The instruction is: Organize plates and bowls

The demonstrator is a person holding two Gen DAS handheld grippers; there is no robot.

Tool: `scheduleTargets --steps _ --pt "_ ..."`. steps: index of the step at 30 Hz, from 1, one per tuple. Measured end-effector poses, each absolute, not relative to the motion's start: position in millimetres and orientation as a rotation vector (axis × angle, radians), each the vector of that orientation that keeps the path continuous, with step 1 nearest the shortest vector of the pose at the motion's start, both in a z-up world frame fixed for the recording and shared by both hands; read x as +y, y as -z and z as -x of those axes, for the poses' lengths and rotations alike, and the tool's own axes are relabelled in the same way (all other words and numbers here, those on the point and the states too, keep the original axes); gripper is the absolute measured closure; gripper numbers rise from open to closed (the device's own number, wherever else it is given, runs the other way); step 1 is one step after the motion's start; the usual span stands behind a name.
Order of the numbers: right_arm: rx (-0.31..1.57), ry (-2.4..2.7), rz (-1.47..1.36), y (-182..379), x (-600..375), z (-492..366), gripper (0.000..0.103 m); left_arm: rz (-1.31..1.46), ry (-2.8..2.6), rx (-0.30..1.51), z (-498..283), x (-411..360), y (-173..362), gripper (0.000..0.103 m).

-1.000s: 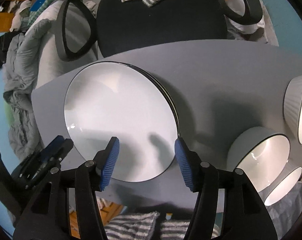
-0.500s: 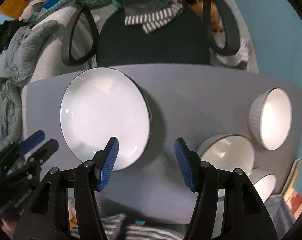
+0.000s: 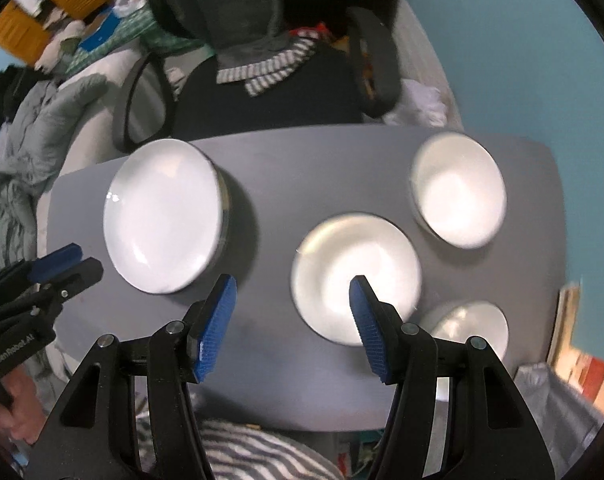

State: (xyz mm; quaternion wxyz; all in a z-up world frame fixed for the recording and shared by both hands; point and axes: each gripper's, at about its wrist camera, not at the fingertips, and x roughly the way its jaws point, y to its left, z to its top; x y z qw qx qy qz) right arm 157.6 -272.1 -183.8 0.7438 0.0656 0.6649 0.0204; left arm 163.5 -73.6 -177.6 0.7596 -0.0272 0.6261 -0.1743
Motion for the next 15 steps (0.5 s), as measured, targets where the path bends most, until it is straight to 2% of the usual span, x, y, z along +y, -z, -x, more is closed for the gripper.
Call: scheduleTargets --steps 15 --pt "1.468 0.137 -0.346 190 -370 -92 0.044 -0.079 0.503 1.438 -149 -160 190 0.05"
